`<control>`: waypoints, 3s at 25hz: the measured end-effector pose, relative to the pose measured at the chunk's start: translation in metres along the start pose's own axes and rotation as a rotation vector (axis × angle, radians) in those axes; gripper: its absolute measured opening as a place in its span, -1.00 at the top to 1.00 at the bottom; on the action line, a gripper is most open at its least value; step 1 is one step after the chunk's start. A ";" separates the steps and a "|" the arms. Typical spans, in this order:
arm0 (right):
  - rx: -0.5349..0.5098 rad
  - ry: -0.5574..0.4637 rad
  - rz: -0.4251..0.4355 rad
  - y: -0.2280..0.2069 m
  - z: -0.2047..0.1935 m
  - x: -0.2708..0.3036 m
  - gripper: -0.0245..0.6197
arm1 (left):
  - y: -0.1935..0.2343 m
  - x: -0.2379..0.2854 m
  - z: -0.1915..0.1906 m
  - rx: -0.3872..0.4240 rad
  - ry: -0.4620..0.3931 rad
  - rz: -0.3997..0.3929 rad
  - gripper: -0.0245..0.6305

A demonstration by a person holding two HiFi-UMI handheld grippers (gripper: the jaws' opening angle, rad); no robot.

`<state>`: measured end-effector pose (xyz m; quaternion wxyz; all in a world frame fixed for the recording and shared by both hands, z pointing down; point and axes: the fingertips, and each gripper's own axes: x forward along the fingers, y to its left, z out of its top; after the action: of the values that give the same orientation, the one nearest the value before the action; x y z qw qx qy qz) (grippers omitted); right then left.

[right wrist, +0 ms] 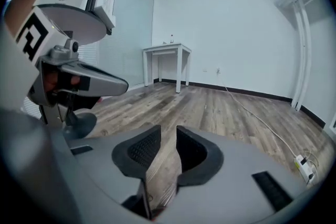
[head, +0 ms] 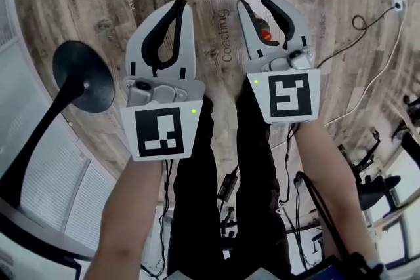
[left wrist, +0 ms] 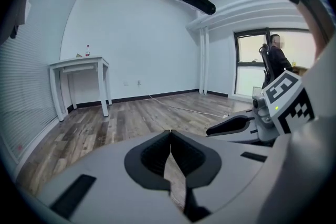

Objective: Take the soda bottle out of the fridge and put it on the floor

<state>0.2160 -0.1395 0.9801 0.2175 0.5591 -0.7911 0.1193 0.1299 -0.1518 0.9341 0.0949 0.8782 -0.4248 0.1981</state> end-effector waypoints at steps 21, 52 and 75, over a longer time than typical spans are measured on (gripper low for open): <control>-0.150 -0.624 -0.131 -0.042 0.549 -0.157 0.88 | 0.089 -0.150 0.484 0.086 -0.514 0.210 0.87; -0.357 -1.018 -0.101 0.085 0.865 -0.457 0.89 | 0.091 -0.512 0.761 0.215 -0.857 0.458 0.87; -0.339 -1.031 -0.099 0.071 0.857 -0.460 0.89 | 0.075 -0.501 0.771 0.232 -0.876 0.450 0.87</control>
<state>0.0977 -0.1016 0.0124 -0.1062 0.5389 -0.7760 -0.3101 -0.0035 -0.1014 0.0222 -0.2355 0.7705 -0.5785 -0.1275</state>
